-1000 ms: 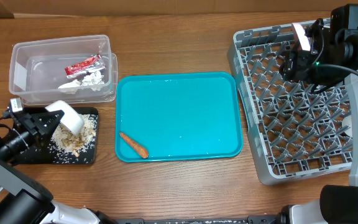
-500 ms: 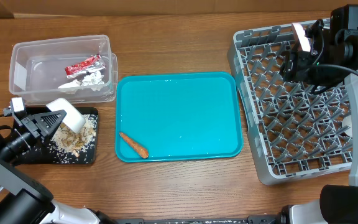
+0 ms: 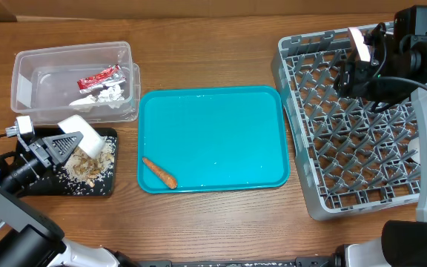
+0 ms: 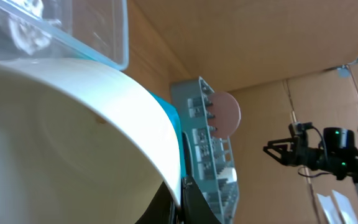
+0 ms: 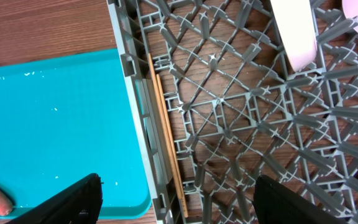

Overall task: Sort waste into correct bins and load items into the dishwasher
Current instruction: 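Shake the tipped white bowl over the black tray with the left gripper, then carry the white bowl right and set it on the teal tray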

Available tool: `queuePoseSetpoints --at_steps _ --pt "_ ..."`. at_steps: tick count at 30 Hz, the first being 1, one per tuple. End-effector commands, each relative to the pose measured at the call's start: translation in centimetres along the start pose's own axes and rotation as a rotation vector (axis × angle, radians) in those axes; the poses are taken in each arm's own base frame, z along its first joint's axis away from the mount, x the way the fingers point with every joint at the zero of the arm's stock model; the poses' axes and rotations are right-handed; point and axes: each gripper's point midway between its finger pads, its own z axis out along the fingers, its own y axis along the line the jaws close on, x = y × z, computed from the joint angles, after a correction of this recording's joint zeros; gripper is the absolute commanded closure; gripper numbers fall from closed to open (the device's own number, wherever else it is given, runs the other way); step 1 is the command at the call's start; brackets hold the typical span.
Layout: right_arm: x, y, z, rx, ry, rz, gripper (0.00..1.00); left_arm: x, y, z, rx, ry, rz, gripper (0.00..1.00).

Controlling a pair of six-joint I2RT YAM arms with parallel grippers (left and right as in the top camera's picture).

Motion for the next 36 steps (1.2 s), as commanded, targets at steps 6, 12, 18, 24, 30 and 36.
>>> queuePoseSetpoints --at_steps 6,12,18,24,30,36 --pt "-0.3 0.0 -0.4 0.007 -0.018 -0.006 0.20 1.3 -4.2 4.1 0.087 0.154 0.110 0.96" --pt "-0.3 0.0 -0.4 0.007 -0.017 -0.006 0.20 4.0 -8.5 10.3 0.159 0.382 0.245 0.96" --pt "-0.3 0.0 -0.4 0.007 -0.017 -0.006 0.20 7.1 -5.8 17.7 -0.172 0.627 0.248 0.96" --pt "-0.3 0.0 -0.4 0.003 -0.017 -0.005 0.20 10.2 -3.5 23.9 -0.531 0.646 0.443 0.96" --pt "-0.3 0.0 -0.4 0.003 -0.017 -0.001 0.20 14.4 -5.0 28.8 -0.642 0.607 0.689 0.96" --pt "-0.2 0.0 -0.4 0.003 -0.013 -0.001 0.20 16.8 -4.3 31.1 -0.758 0.563 0.834 0.96"
